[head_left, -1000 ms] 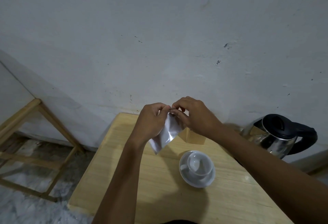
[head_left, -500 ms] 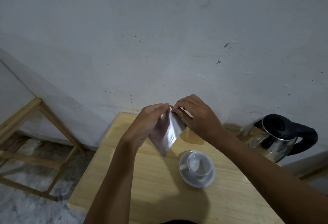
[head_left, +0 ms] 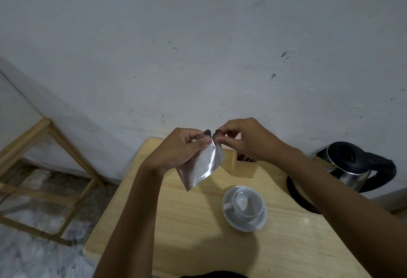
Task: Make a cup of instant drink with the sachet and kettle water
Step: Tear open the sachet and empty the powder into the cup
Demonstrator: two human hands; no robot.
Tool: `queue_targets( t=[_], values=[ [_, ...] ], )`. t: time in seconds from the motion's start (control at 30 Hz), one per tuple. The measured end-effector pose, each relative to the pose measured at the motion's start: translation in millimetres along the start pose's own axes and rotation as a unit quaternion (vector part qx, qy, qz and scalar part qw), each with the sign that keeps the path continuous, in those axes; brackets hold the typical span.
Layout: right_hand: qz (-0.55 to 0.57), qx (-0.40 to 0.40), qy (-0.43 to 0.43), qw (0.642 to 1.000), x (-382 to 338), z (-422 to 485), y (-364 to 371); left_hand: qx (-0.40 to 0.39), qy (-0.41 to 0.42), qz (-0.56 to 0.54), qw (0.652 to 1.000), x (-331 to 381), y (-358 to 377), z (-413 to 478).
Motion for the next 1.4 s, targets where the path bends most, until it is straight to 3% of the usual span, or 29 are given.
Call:
queue_targets(
  t=[0.27, 0.57, 1.1, 1.4],
  values=[
    [-0.061, 0.018, -0.039, 0.997, -9.3, 0.0, -4.5, -0.03, -0.009, -0.023, 0.999, -10.4, 6.4, 2.9],
    [-0.044, 0.14, -0.152, 0.977, -4.9, -16.0, 14.7, -0.063, -0.002, -0.132, 0.989, -22.4, 7.3, -1.7],
    [-0.013, 0.287, -0.239, 0.928, -6.0, -39.1, 31.3, 0.006, -0.023, -0.335, 0.942, -55.3, 28.2, -5.1],
    [0.042, 0.282, -0.222, 0.932, 4.8, -46.6, 24.2, 0.013, -0.017, -0.238, 0.971, -42.1, 6.6, 0.7]
  ],
)
Point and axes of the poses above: each hand's wrist, its own z-axis towards the middle knuckle, its own y-axis out of the palm, x = y × z, the point moved 3 cm from there along z, towards the middle knuckle, and after that the axes turned 14 degrees about y, right-handed, at the moved point
